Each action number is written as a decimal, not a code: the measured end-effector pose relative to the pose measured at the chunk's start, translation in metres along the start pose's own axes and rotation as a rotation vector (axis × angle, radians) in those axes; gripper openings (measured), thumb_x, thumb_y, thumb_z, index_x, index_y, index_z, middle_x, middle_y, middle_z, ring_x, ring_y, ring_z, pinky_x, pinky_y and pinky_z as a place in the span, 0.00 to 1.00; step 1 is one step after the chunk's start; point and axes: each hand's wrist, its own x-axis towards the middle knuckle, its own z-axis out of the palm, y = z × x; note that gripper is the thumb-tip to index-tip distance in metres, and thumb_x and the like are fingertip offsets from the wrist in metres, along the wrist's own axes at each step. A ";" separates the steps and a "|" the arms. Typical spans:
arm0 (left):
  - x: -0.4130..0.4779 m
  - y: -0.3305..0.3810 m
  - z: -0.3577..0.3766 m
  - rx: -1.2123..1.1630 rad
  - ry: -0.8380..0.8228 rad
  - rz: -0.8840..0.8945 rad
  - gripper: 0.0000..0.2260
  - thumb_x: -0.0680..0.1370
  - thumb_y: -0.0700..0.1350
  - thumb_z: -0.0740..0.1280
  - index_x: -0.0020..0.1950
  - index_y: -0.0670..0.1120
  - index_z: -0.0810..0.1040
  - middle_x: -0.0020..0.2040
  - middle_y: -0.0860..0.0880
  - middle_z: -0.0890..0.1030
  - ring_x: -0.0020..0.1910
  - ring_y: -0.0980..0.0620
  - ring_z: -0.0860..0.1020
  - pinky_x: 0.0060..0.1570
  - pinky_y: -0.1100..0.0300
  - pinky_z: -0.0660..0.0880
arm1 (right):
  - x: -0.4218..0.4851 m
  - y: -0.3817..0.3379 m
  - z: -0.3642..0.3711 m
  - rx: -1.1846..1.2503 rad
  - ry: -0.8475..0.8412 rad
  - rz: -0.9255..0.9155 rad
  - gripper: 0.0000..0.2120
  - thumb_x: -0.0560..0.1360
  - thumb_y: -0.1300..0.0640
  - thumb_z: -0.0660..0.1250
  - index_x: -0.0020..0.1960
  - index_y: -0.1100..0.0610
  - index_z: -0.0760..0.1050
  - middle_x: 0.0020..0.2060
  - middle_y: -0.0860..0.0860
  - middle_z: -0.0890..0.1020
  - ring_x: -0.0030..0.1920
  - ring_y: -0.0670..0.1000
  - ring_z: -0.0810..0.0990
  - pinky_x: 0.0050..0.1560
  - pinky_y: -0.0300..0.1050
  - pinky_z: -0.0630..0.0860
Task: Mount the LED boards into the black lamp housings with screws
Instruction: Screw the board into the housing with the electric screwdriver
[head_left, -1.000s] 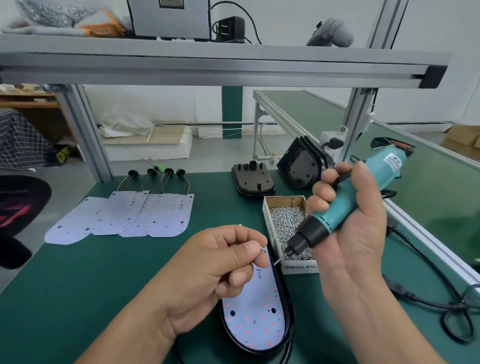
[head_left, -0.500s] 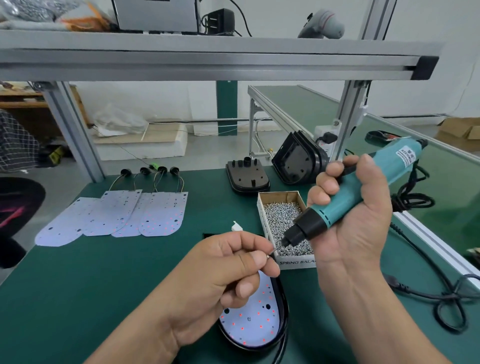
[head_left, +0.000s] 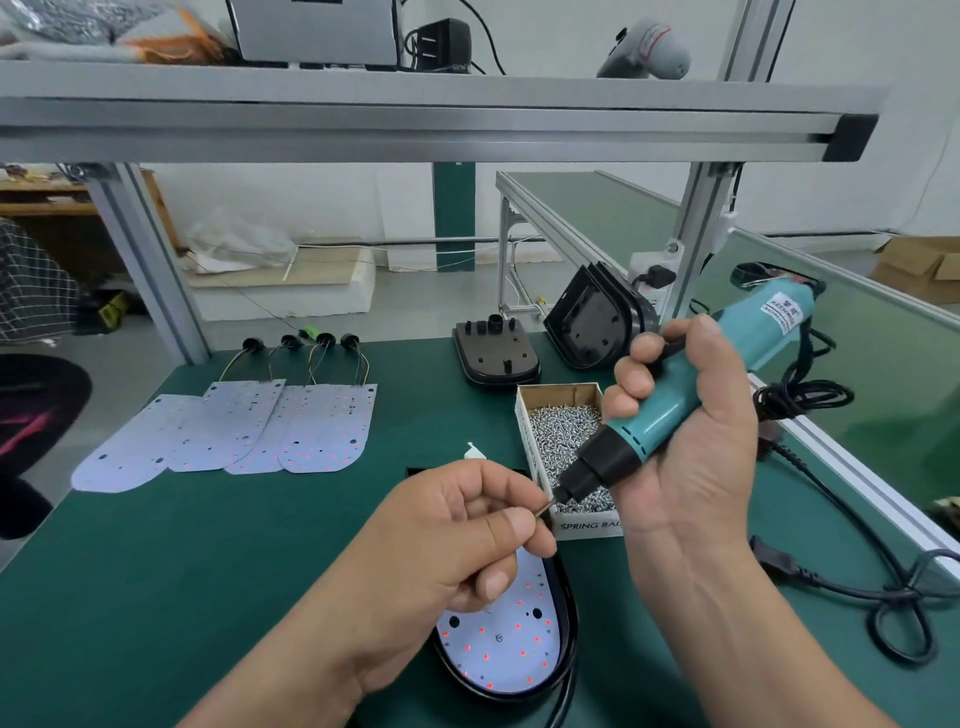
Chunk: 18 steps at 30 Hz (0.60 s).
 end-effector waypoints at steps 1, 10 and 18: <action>0.000 0.000 0.000 0.028 0.006 0.008 0.05 0.75 0.44 0.71 0.48 0.51 0.86 0.46 0.42 0.87 0.27 0.54 0.70 0.28 0.66 0.66 | 0.000 0.001 0.000 -0.003 0.000 0.007 0.05 0.83 0.55 0.66 0.50 0.55 0.75 0.40 0.52 0.78 0.33 0.47 0.71 0.30 0.37 0.71; 0.001 0.001 0.002 0.132 0.036 0.046 0.05 0.75 0.46 0.69 0.47 0.55 0.84 0.45 0.45 0.88 0.28 0.54 0.71 0.28 0.67 0.67 | 0.003 0.004 -0.004 0.024 0.043 0.050 0.07 0.83 0.53 0.67 0.50 0.56 0.74 0.39 0.52 0.76 0.32 0.47 0.71 0.29 0.37 0.72; 0.002 -0.001 -0.001 0.115 0.054 0.075 0.11 0.85 0.41 0.67 0.51 0.54 0.86 0.45 0.44 0.88 0.28 0.54 0.71 0.27 0.65 0.66 | 0.005 0.008 -0.007 0.074 0.125 0.089 0.09 0.82 0.52 0.68 0.48 0.56 0.73 0.38 0.52 0.76 0.33 0.47 0.71 0.29 0.37 0.72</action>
